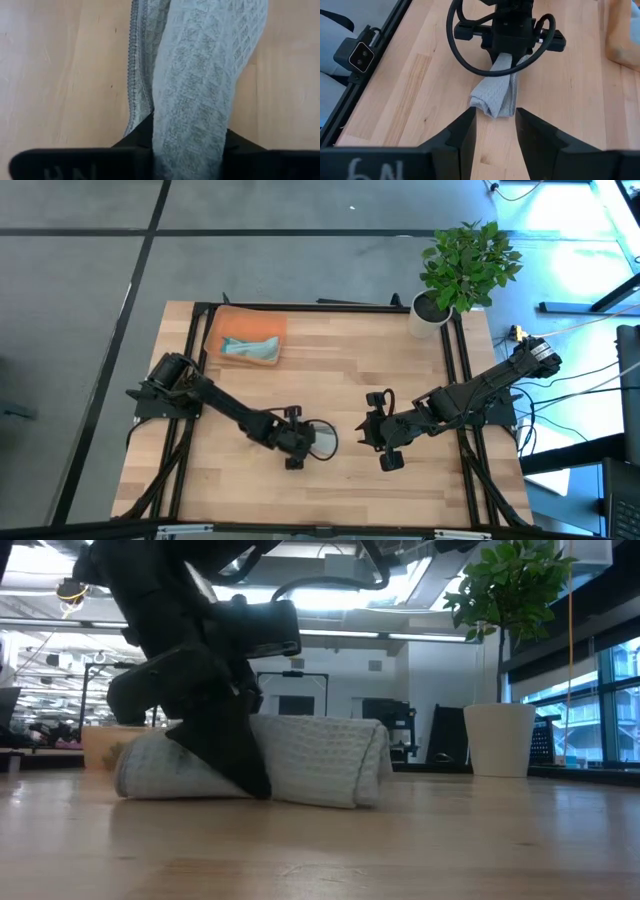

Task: Roll microfiber towels into tight, uniform cylinder then place into a basket
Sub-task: Put the gray microfiber cloth into the bin

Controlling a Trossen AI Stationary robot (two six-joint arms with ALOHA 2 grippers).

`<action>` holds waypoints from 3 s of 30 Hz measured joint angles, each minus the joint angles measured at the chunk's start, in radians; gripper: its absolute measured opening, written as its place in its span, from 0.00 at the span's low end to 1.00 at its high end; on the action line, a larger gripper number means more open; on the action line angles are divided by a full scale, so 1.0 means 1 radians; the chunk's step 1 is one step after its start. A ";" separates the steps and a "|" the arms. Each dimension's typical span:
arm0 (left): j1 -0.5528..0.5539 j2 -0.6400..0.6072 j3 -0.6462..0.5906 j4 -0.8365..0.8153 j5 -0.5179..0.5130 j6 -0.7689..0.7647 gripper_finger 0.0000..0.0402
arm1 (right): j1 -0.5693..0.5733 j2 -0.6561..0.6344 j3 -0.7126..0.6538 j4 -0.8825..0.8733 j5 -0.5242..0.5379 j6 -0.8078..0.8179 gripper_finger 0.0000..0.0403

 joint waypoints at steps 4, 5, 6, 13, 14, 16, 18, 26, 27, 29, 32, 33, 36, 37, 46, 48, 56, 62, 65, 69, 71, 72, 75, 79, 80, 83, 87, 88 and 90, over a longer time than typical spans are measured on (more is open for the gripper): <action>0.001 0.004 0.049 -0.057 0.021 0.000 0.16 | 0.000 0.000 0.000 0.000 0.000 0.000 0.34; 0.000 0.005 0.063 -0.073 0.029 0.001 0.15 | 0.000 0.000 0.000 0.000 0.000 0.000 0.34; 0.000 0.005 0.079 -0.093 0.032 0.005 0.14 | 0.000 0.000 0.000 0.000 0.000 0.000 0.34; 0.000 0.004 0.196 -0.250 0.022 0.026 0.11 | 0.000 0.000 0.000 0.000 0.000 0.000 0.34; 0.000 0.004 0.215 -0.270 0.013 0.029 0.11 | 0.000 0.000 0.000 0.000 0.000 0.000 0.34; -0.001 0.004 0.258 -0.318 -0.015 0.039 0.11 | 0.000 0.000 0.000 0.000 0.000 0.000 0.34; -0.001 0.002 0.300 -0.384 -0.043 0.053 0.11 | 0.000 0.000 0.000 0.000 0.000 0.000 0.34; -0.001 0.002 0.457 -0.667 -0.189 0.055 0.11 | -0.002 0.000 0.000 0.001 0.006 -0.023 0.34; -0.001 0.001 0.473 -0.705 -0.211 0.055 0.11 | -0.002 0.000 0.000 0.000 0.006 -0.023 0.34; -0.001 0.001 0.503 -0.807 -0.280 0.040 0.11 | -0.002 0.000 0.000 0.000 0.007 -0.023 0.34; 0.018 0.000 0.534 -0.985 -0.361 -0.040 0.10 | -0.002 0.000 0.000 0.000 0.007 -0.023 0.34; 0.027 0.000 0.541 -1.041 -0.379 -0.068 0.10 | -0.002 0.000 0.000 0.000 0.007 -0.023 0.34; 0.061 -0.024 0.545 -1.166 -0.434 -0.128 0.10 | -0.002 0.000 0.000 0.002 0.008 -0.023 0.34; 0.073 -0.038 0.542 -1.192 -0.447 -0.143 0.10 | -0.002 0.000 0.000 0.003 0.011 -0.023 0.34; 0.260 -0.182 0.494 -1.217 -0.458 -0.114 0.10 | -0.002 0.000 0.000 0.005 0.223 -0.001 0.34; 0.319 -0.206 0.475 -1.216 -0.457 -0.070 0.10 | -0.002 0.000 0.000 0.005 0.246 0.003 0.34; 0.590 -0.229 0.364 -1.157 -0.444 0.169 0.10 | -0.002 0.000 0.000 0.028 0.369 0.004 0.34; 0.743 -0.229 0.288 -0.967 -0.334 0.496 0.10 | -0.018 0.000 0.000 0.103 0.464 -0.045 0.34; 0.804 -0.229 0.270 -0.926 -0.305 0.636 0.10 | -0.038 0.000 0.000 0.168 0.465 -0.204 0.34; 0.875 -0.229 0.253 -0.890 -0.304 0.743 0.10 | -0.081 0.000 0.000 0.241 0.446 -0.285 0.34; 0.913 -0.229 0.250 -0.891 -0.293 0.774 0.10 | -0.106 0.000 0.000 0.258 0.446 -0.284 0.34; 0.932 -0.229 0.250 -0.890 -0.278 0.788 0.10 | -0.119 0.000 0.000 0.261 0.446 -0.285 0.34; 0.977 -0.229 0.250 -0.877 -0.225 0.831 0.10 | -0.157 0.005 0.000 0.265 0.446 -0.285 0.34; 1.011 -0.229 0.250 -0.819 -0.194 0.904 0.10 | -0.221 0.017 0.000 0.268 0.387 -0.320 0.34; 1.021 -0.229 0.250 -0.803 -0.171 0.925 0.10 | -0.239 0.018 0.000 0.266 0.355 -0.337 0.34; 1.050 -0.229 0.250 -0.763 -0.068 0.960 0.10 | -0.296 0.027 0.000 0.291 0.255 -0.340 0.34; 1.076 -0.229 0.248 -0.715 0.002 0.995 0.10 | -0.361 0.035 0.000 0.342 0.168 -0.368 0.34; 1.083 -0.229 0.243 -0.708 0.017 1.003 0.10 | -0.377 0.036 0.000 0.343 0.153 -0.376 0.34; 1.099 -0.229 0.222 -0.698 0.056 1.025 0.10 | -0.401 0.041 0.000 0.357 0.121 -0.392 0.34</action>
